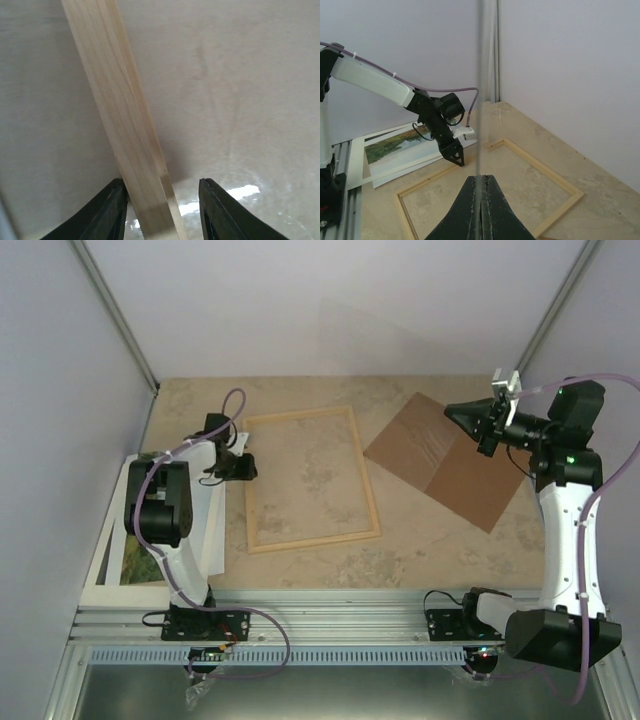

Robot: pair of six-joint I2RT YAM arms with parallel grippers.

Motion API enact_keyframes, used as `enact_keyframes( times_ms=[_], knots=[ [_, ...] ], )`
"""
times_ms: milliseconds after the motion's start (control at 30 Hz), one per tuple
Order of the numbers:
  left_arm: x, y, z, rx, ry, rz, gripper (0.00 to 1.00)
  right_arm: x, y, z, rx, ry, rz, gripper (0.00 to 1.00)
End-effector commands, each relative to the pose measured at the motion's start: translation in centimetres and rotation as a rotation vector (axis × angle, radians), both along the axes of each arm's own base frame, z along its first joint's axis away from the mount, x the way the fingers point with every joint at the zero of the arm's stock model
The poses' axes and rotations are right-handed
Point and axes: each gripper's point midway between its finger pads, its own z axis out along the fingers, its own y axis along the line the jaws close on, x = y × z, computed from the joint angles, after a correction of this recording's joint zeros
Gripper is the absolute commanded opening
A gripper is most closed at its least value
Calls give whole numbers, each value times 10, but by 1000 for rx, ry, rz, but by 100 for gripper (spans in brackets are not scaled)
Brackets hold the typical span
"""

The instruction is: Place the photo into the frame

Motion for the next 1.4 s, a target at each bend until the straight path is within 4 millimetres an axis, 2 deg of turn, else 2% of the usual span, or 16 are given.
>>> enact_keyframes(
  times_ms=[0,100,167,200,333,400,433,567,700,800,867,967,1100,1233,1367],
  knots=[
    [-11,-32,1,-80,7,-65,42,-4,4,-5,11,16,21,1],
    [-12,-46,5,-84,-8,-109,44,-4,7,-12,17,39,33,1],
    [-7,-51,20,-122,-43,-125,53,-4,10,-16,23,54,47,1],
    [-4,-52,34,-160,-75,-136,60,-4,12,-16,26,59,53,1],
    [7,-48,126,-335,-327,-195,82,-6,20,-21,24,63,83,1],
    [6,-40,173,-354,-451,-242,88,-7,24,-23,22,62,105,1],
    [3,-42,187,-368,-480,-275,89,-7,26,-24,22,60,116,1],
    [-31,-64,259,-480,-611,-458,99,-8,32,-26,26,54,177,1],
    [-57,-77,303,-571,-732,-527,100,-11,37,-27,27,33,247,1],
    [-66,-88,321,-607,-776,-542,99,-14,41,-29,34,31,292,1],
    [-76,-111,326,-626,-760,-602,99,-14,44,-30,33,22,311,1],
    [-86,-133,334,-673,-726,-633,99,-12,50,-34,28,28,330,1],
    [-87,-141,342,-709,-740,-612,95,-11,56,-36,24,29,358,1],
    [-88,-145,346,-739,-732,-618,84,-7,56,-39,18,33,359,0],
    [-92,-149,347,-777,-711,-644,65,-3,56,-39,20,37,359,1]
  ],
)
